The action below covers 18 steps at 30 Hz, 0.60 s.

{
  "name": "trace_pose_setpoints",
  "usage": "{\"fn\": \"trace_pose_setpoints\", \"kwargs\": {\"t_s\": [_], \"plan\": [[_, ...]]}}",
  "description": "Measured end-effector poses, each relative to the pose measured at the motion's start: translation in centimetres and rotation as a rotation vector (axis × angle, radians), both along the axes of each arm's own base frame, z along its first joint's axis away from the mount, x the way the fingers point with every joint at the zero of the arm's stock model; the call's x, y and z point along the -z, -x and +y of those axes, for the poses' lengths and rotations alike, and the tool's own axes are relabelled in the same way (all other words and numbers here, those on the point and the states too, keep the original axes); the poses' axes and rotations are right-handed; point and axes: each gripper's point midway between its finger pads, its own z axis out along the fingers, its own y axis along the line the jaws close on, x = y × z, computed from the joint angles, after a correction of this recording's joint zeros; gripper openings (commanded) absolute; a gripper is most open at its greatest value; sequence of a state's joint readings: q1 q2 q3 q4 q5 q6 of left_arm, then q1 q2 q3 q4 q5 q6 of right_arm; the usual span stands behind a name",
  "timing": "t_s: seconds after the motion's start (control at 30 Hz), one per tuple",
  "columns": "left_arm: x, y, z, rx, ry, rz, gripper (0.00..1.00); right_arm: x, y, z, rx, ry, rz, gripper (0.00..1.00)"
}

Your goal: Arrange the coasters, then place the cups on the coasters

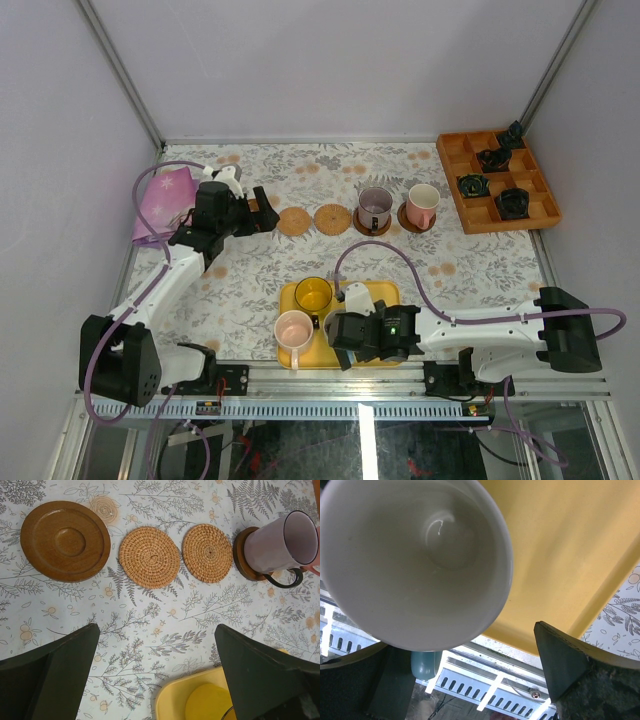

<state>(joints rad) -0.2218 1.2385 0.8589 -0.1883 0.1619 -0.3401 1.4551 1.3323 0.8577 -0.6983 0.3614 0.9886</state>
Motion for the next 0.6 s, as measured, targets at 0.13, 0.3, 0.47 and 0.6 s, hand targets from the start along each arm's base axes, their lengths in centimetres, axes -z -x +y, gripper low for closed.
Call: {"fn": "trace_pose_setpoints", "kwargs": {"t_s": [0.13,0.3,0.47,0.6], "plan": [[0.2,0.1,0.0,-0.001,-0.001,0.005,1.00,0.2,0.0,-0.2,-0.005,0.001,-0.002,0.77],[0.3,0.2,0.1,-0.001,-0.001,0.006,1.00,0.0,0.0,0.3,-0.039,-0.011,-0.006,0.71],[0.4,0.3,0.1,-0.002,0.000,0.010,1.00,-0.1,-0.1,0.7,-0.078,-0.018,-0.017,0.58],[0.5,0.3,0.1,-0.003,0.001,0.011,1.00,-0.1,-0.1,0.8,-0.099,-0.018,-0.022,0.42]]}}
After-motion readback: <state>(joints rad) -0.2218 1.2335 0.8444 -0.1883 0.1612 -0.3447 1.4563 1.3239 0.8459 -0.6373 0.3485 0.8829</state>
